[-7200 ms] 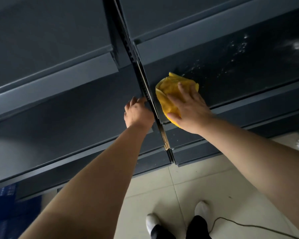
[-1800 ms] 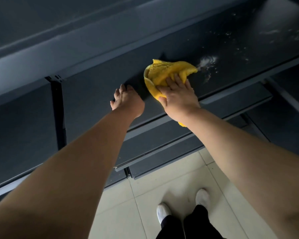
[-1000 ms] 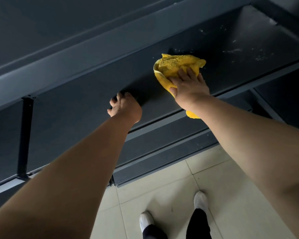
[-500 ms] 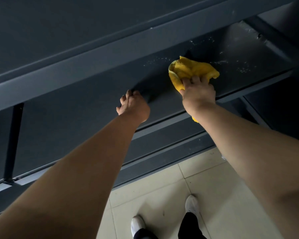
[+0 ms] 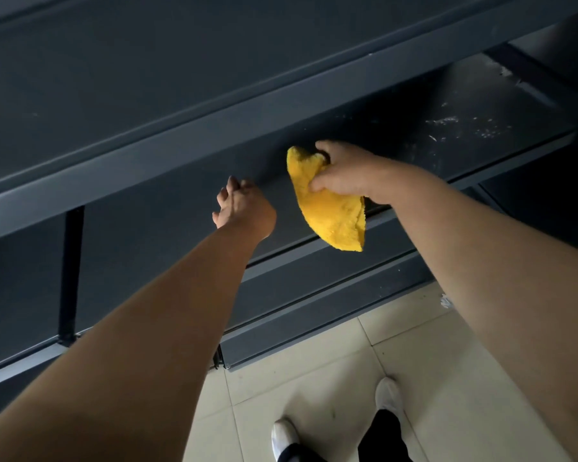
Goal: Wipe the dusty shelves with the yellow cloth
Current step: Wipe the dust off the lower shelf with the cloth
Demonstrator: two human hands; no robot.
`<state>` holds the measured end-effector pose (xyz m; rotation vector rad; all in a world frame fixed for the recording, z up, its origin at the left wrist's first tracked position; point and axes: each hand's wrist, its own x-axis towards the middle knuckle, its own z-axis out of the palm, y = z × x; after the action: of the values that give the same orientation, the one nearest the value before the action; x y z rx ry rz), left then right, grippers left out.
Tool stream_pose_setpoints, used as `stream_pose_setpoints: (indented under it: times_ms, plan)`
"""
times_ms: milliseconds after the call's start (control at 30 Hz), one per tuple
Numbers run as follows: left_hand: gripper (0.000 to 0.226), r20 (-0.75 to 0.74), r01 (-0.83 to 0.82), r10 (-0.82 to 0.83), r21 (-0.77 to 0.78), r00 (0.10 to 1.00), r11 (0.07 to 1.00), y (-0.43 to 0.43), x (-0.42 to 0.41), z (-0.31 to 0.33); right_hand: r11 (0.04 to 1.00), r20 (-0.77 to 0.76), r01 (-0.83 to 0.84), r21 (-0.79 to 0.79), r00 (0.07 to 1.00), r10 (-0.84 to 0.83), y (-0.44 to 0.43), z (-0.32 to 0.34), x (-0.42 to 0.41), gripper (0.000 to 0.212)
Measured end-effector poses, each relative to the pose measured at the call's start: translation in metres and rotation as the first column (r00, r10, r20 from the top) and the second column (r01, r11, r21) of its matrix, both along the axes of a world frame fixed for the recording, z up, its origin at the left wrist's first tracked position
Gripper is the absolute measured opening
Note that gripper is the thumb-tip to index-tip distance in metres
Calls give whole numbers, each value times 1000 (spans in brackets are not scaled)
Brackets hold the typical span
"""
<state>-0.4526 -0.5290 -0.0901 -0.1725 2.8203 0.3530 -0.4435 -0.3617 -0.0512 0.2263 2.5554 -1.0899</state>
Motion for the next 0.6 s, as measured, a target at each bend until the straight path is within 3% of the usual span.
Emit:
stream_pose_setpoints:
  times_ms: [67,100,167,233,267,400,467,600]
  plan:
    - [59,-14,-18,18,11,1000,1000,-8,0,3,999,-37,39,19,999,-39,4,-1,-6,72]
    - [58,-21,-18,18,20,1000,1000,-11,1,5,989,-54,54,135,997,-47,7,-8,-8,74]
    - [57,-30,-7,8,29,1000,1000,-12,2,6,865,-103,70,497,994,-22,12,-23,-5,74]
    - [56,-36,15,-14,29,999,999,-9,4,5,728,-214,103,678,975,62,13,-40,2,61]
    - [55,-42,36,-35,39,999,999,-6,5,5,719,-242,102,688,965,95,13,-46,4,54]
    - [45,-157,178,-157,131,975,975,20,10,4,840,-208,44,541,975,83,22,-53,7,44]
    - [48,-210,233,-195,172,958,957,42,11,3,869,-298,102,484,953,54,35,-51,9,40]
    - [70,-66,266,-258,217,964,939,93,15,-9,839,-308,142,525,951,32,70,-49,18,44]
